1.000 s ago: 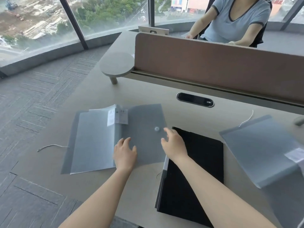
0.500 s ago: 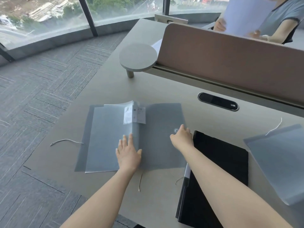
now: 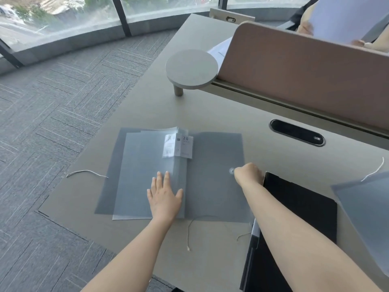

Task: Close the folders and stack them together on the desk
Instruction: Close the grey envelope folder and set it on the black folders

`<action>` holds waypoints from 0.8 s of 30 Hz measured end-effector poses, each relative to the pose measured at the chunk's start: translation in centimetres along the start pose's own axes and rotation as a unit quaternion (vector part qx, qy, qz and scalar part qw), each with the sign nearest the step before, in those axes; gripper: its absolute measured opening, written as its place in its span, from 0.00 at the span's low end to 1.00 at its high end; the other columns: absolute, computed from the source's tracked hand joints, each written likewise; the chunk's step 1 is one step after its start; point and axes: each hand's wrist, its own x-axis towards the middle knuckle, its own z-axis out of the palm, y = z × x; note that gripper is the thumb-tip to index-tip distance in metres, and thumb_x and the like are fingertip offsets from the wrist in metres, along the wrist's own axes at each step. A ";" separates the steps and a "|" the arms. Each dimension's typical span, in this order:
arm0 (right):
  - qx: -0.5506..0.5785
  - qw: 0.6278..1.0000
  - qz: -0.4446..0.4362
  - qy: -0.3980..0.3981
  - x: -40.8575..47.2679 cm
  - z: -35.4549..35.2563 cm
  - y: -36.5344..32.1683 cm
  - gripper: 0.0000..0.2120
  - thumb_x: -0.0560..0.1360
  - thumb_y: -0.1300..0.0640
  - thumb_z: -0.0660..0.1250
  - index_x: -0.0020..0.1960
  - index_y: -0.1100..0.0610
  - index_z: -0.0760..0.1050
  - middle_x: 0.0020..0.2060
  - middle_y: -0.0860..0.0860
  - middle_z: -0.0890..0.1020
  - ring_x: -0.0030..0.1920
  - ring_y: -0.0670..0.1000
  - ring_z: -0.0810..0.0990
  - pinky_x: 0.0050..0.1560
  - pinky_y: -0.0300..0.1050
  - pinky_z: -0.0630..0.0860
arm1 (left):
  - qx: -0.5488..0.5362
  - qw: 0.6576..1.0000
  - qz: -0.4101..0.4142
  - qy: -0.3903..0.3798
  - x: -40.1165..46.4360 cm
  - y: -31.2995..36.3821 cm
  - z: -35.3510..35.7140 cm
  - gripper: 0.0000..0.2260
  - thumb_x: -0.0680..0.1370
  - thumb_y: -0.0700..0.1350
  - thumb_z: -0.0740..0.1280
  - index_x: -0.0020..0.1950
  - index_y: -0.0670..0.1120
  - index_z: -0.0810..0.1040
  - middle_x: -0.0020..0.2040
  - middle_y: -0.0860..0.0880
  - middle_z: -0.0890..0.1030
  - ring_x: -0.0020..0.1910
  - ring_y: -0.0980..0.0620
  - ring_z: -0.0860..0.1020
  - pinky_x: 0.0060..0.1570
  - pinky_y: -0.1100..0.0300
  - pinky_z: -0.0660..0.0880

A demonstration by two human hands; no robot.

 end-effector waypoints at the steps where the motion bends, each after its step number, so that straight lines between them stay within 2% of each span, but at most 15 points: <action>1: 0.010 1.000 0.009 -0.006 0.1 0.1 -0.2 0.22 0.71 0.53 0.67 0.63 0.60 0.74 0.61 0.59 0.79 0.62 0.62 0.75 0.55 0.48 0.74 | -0.001 1.000 -0.003 0.002 0.2 -0.2 -0.1 0.33 0.79 0.54 0.62 0.80 0.51 0.51 0.82 0.48 0.50 0.80 0.47 0.47 0.77 0.46 0.47; 5: 0.037 0.999 0.033 -0.011 0.0 0.1 -0.5 0.19 0.72 0.56 0.66 0.61 0.60 0.76 0.60 0.59 0.80 0.61 0.63 0.76 0.60 0.51 0.74 | -0.002 1.000 -0.005 0.006 0.5 -0.4 -0.1 0.34 0.79 0.55 0.63 0.80 0.51 0.52 0.82 0.48 0.50 0.80 0.47 0.47 0.77 0.46 0.47; 10: 0.064 0.997 0.042 -0.004 -0.3 0.2 -0.4 0.22 0.73 0.58 0.63 0.66 0.59 0.70 0.63 0.59 0.76 0.62 0.62 0.75 0.56 0.50 0.72 | -0.001 1.000 -0.010 0.011 0.7 -0.7 -0.3 0.34 0.78 0.56 0.63 0.80 0.51 0.53 0.82 0.49 0.51 0.80 0.47 0.48 0.77 0.45 0.48; 12: 0.085 0.996 0.026 -0.010 -0.6 0.0 -0.1 0.20 0.75 0.60 0.59 0.66 0.58 0.67 0.58 0.56 0.76 0.57 0.60 0.76 0.49 0.48 0.71 | -0.004 1.000 -0.010 0.014 0.8 -0.8 -0.4 0.34 0.78 0.56 0.64 0.80 0.51 0.54 0.82 0.49 0.51 0.80 0.47 0.48 0.77 0.45 0.48; 15: 0.144 0.989 -0.010 -0.031 -1.4 -0.6 0.1 0.18 0.73 0.63 0.56 0.62 0.57 0.67 0.50 0.52 0.77 0.40 0.55 0.76 0.37 0.45 0.70 | -0.016 1.000 -0.011 0.014 0.7 -0.9 -0.6 0.34 0.78 0.55 0.64 0.80 0.51 0.54 0.82 0.49 0.52 0.80 0.48 0.48 0.77 0.45 0.48; 17: 0.163 0.985 -0.039 -0.035 -1.7 -1.0 0.1 0.18 0.70 0.63 0.56 0.60 0.55 0.71 0.48 0.52 0.81 0.37 0.55 0.81 0.38 0.48 0.76 | -0.022 1.000 -0.014 0.013 0.7 -0.9 -0.8 0.34 0.78 0.55 0.64 0.80 0.50 0.54 0.82 0.49 0.52 0.80 0.48 0.48 0.77 0.45 0.49; 19: 0.170 0.980 -0.077 -0.063 -2.0 -1.4 0.1 0.19 0.72 0.64 0.55 0.59 0.52 0.73 0.51 0.50 0.81 0.33 0.56 0.84 0.39 0.50 0.79 | -0.036 0.999 -0.024 0.012 0.6 -0.8 -1.0 0.33 0.78 0.55 0.64 0.80 0.50 0.55 0.82 0.48 0.52 0.80 0.48 0.49 0.77 0.45 0.49; 21: 0.166 0.976 -0.116 -0.078 -2.5 -2.2 0.0 0.18 0.75 0.64 0.54 0.60 0.50 0.73 0.52 0.51 0.80 0.29 0.54 0.84 0.35 0.47 0.77 | -0.059 0.998 -0.036 0.012 0.7 -0.7 -1.3 0.33 0.78 0.55 0.64 0.79 0.49 0.55 0.81 0.47 0.53 0.80 0.48 0.50 0.77 0.45 0.50; 24: 0.169 0.969 -0.171 -0.055 -3.7 -4.0 -0.3 0.17 0.77 0.65 0.52 0.57 0.50 0.73 0.51 0.53 0.80 0.26 0.54 0.83 0.30 0.42 0.73 | -0.103 0.994 -0.042 0.018 0.7 -0.3 -2.0 0.32 0.79 0.56 0.63 0.79 0.47 0.57 0.81 0.45 0.55 0.80 0.46 0.52 0.77 0.45 0.52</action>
